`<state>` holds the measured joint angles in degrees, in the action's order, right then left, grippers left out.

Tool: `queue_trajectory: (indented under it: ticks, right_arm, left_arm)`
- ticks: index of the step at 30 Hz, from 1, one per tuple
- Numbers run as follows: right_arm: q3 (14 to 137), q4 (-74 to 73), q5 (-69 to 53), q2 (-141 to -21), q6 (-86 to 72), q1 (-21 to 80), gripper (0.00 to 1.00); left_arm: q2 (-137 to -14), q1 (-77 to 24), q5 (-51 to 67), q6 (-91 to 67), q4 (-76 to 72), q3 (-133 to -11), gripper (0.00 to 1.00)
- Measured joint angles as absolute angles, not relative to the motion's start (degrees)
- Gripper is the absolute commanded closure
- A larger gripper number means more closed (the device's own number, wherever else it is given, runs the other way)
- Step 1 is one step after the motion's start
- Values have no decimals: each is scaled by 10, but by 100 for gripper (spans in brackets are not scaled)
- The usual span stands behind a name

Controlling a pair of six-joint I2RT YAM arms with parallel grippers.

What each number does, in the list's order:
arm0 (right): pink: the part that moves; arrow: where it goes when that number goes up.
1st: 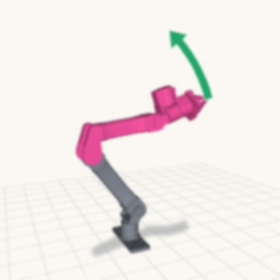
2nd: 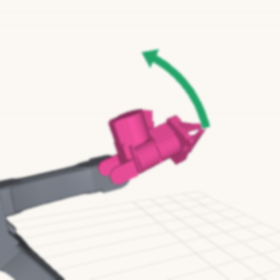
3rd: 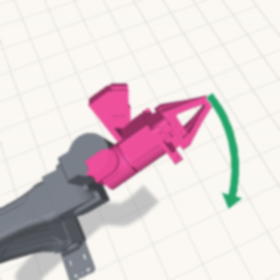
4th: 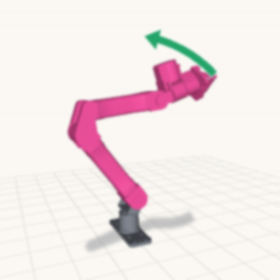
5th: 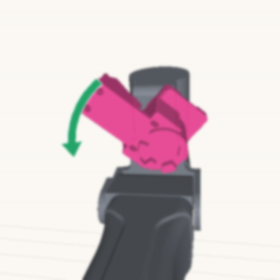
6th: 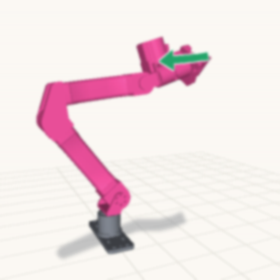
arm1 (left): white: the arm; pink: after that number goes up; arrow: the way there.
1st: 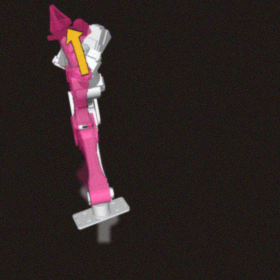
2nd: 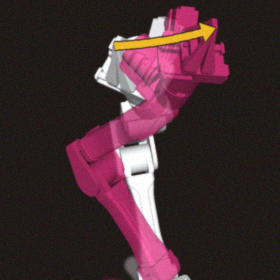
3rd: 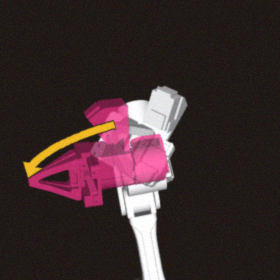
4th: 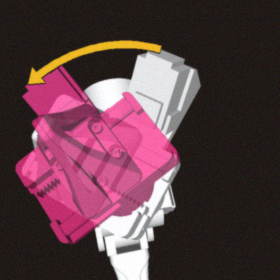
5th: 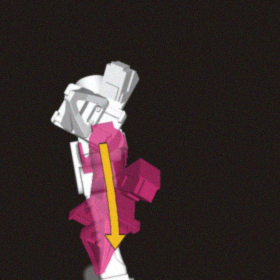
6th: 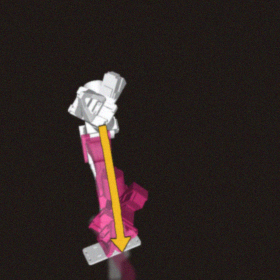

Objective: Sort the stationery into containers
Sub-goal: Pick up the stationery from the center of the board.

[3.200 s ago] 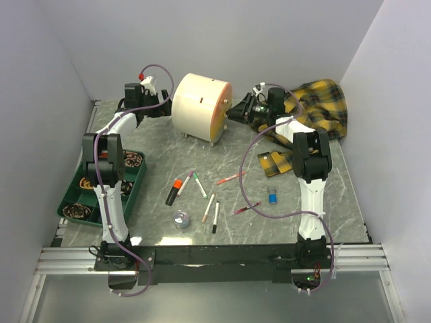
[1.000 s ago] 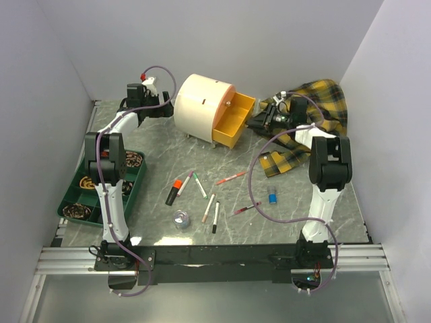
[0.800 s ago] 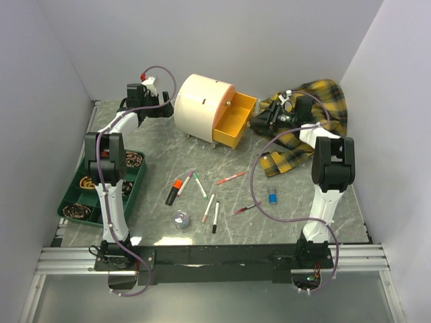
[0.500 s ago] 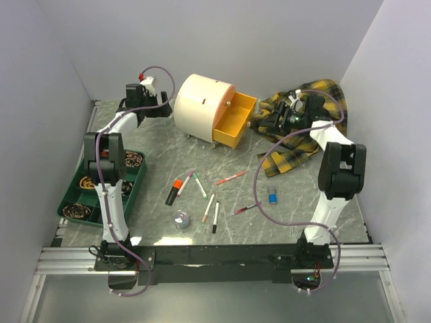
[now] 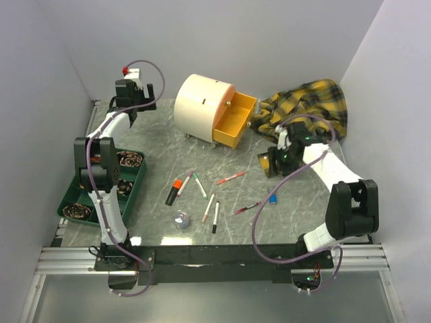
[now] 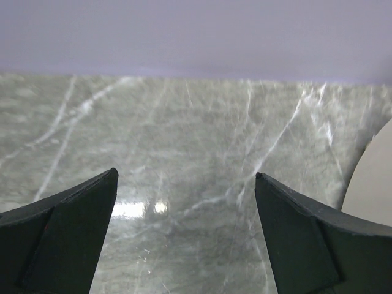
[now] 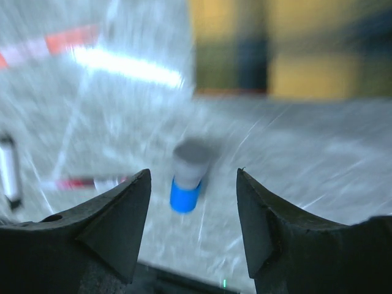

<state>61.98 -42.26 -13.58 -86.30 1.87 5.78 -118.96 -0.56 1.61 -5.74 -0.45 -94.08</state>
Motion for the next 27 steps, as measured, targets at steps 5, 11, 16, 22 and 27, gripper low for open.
queue_trajectory:
  ticks: [5,11,16,22,27]
  right_arm:
    - [584,-452,-110,-861,18,115,35]
    - [584,-456,-94,-872,9,117,38]
    - [584,-457,-95,-899,-3,120,43]
    - [584,-456,-102,-940,-14,135,46]
    - [584,-454,-101,-958,-19,143,49]
  left_arm:
    - [-1170,3,15,-66,-21,-936,1]
    - [-1168,19,17,-76,-25,-930,1]
    - [-1168,31,17,-84,-24,-922,1]
    - [-1167,41,24,-88,-23,-905,0]
    - [-1157,50,32,-89,-23,-882,1]
